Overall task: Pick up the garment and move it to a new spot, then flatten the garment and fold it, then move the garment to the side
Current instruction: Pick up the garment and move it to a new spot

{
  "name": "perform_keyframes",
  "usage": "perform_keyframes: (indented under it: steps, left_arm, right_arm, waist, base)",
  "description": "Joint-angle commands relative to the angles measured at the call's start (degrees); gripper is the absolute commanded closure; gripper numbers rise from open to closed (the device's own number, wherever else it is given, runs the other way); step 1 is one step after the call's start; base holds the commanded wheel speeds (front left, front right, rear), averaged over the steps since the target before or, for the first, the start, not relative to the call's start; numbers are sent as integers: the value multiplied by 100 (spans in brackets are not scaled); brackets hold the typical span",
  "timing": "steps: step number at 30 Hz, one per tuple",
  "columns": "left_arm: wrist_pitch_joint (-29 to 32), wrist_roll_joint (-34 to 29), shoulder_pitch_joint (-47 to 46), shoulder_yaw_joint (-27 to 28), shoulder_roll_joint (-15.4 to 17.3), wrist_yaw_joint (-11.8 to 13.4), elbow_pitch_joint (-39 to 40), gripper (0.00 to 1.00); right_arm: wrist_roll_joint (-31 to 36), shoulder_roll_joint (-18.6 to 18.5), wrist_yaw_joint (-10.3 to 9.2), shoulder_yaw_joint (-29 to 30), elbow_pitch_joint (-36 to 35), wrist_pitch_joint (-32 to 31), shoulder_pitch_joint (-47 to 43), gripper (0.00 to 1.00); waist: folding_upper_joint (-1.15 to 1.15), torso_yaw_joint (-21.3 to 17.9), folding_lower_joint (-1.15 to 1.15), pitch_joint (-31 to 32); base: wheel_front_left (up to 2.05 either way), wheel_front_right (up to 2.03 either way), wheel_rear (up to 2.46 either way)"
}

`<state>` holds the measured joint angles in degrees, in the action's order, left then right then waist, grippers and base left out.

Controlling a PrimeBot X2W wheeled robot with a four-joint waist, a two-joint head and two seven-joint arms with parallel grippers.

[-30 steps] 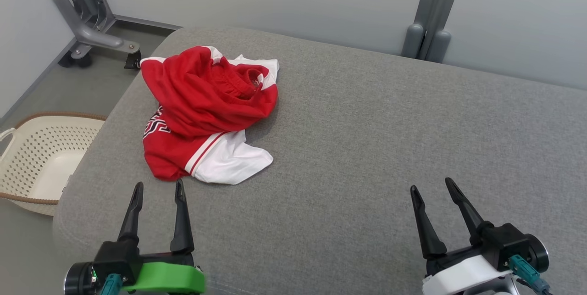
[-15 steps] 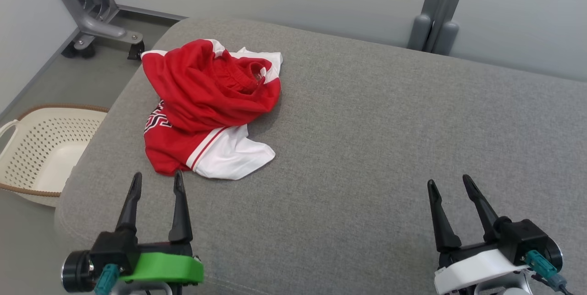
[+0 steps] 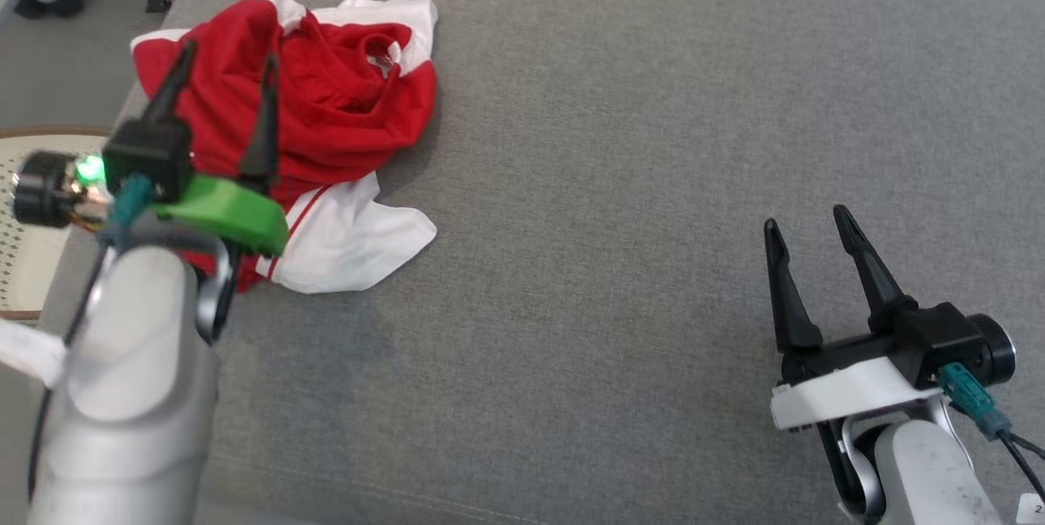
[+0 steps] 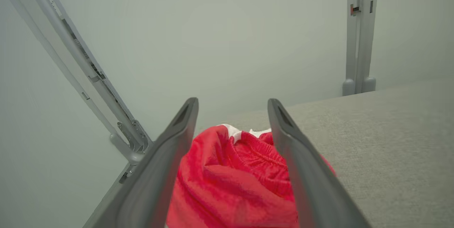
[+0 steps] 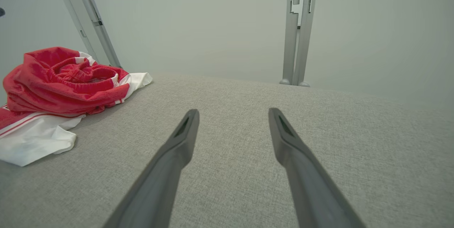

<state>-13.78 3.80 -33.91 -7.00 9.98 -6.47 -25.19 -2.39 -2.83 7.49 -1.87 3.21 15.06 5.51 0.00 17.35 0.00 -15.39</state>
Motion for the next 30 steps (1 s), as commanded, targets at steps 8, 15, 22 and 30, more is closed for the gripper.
perform_keyframes:
  steps: [8,15,22,30]
  left_arm:
    - [1165,621,-1975,-196,656,-100,-2084,0]
    - [2255,1207,-2432,-701,913,-91,-3147,0]
    - [2329,1552,-2252,-1223,1048,-94,-3580,100]
    - [1100,1721,-2071,-1586,1204,-101,-3609,100]
  right_arm:
    - [-91,-73,0,-80,-52,18,498,0]
    - [-130,-105,0,-81,-63,18,552,0]
    - [-235,-66,0,-172,24,18,583,0]
    - [-397,-34,0,-230,156,18,372,0]
  waist:
    - [0,-1052,0,-1077]
    - [0,-1246,0,-1335]
    - [0,-1309,0,-1280]
    - [0,-1280,0,-661]
  base:
    - [0,0,0]
    - [0,0,0]
    - [0,0,0]
    - [0,0,0]
